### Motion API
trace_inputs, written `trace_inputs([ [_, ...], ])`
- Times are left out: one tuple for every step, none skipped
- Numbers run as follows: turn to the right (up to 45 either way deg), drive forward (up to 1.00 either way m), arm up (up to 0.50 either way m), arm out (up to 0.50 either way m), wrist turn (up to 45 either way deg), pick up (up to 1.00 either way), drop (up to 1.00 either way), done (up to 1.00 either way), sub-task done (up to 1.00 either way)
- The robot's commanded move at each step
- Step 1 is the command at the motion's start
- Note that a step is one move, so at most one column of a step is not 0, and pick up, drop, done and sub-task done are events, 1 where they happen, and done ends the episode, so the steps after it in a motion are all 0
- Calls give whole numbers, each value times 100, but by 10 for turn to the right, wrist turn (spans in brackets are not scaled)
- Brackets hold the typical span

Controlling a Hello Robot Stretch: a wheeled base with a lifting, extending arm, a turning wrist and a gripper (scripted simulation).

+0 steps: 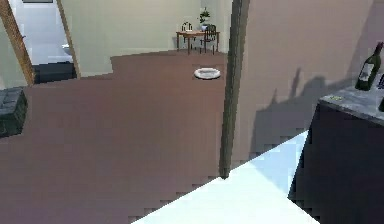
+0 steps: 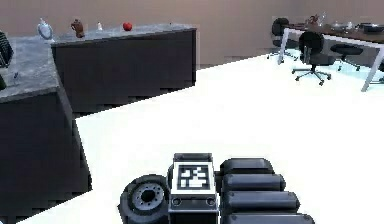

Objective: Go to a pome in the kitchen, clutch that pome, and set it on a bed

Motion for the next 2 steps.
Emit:
trace_inputs([
  [-90,0,0,0,0,0,0,0,0],
  [0,100,0,0,0,0,0,0,0],
])
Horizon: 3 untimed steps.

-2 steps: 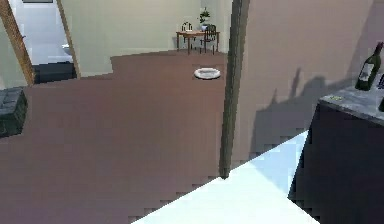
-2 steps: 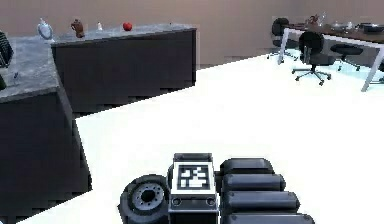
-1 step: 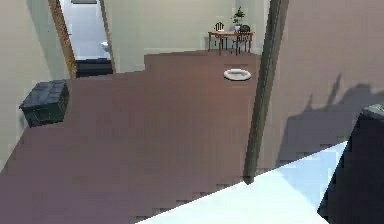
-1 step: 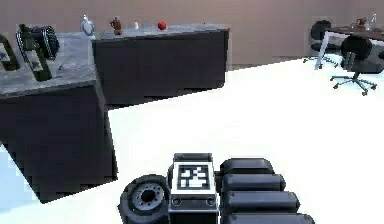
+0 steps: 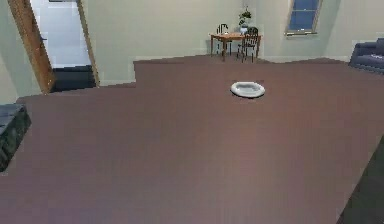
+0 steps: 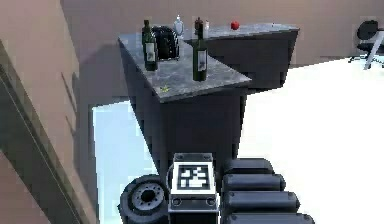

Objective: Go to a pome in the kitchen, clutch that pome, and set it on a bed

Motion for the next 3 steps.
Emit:
trace_inputs([
  [0,45,0,0,0,0,0,0,0],
  [90,0,0,0,0,0,0,0,0],
  [0,5,0,0,0,0,0,0,0],
])
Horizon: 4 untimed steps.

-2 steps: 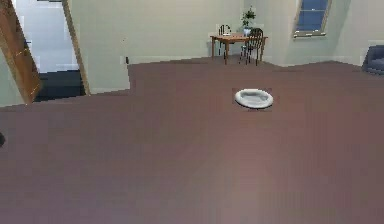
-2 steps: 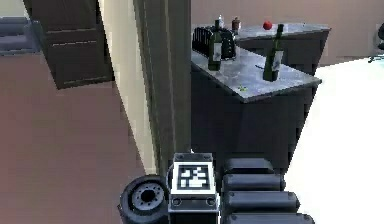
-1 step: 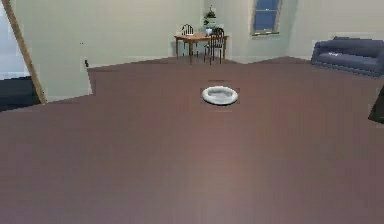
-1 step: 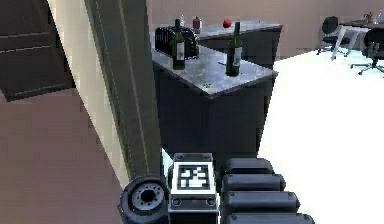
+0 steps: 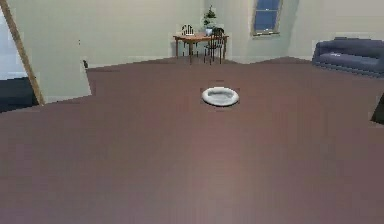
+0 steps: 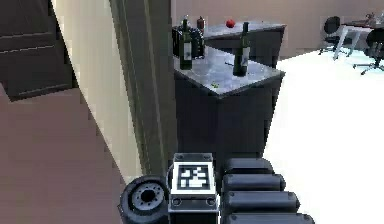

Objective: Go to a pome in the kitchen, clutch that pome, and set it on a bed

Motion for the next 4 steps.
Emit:
trace_inputs([
  [-450,0,0,0,0,0,0,0,0],
  [-330,0,0,0,0,0,0,0,0],
  [0,15,0,0,0,0,0,0,0],
  [450,0,0,0,0,0,0,0,0],
])
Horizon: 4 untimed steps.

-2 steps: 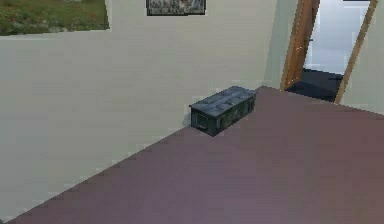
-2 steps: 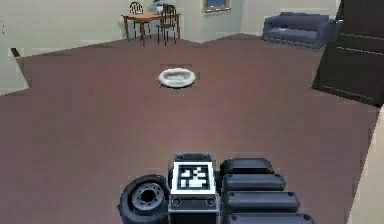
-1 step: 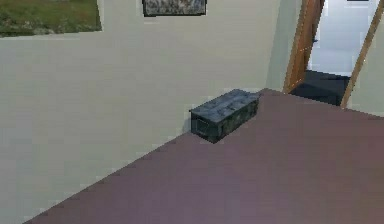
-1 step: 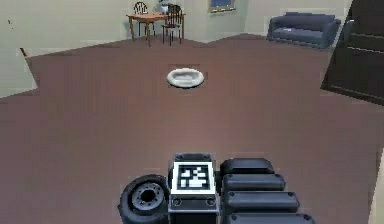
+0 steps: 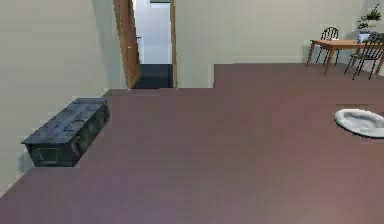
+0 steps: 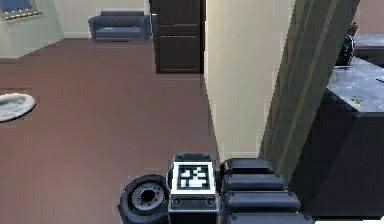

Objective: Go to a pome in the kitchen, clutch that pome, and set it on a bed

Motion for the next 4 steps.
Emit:
trace_inputs([
  [390,0,0,0,0,0,0,0,0],
  [0,35,0,0,0,0,0,0,0],
  [330,0,0,0,0,0,0,0,0],
  [0,100,0,0,0,0,0,0,0],
])
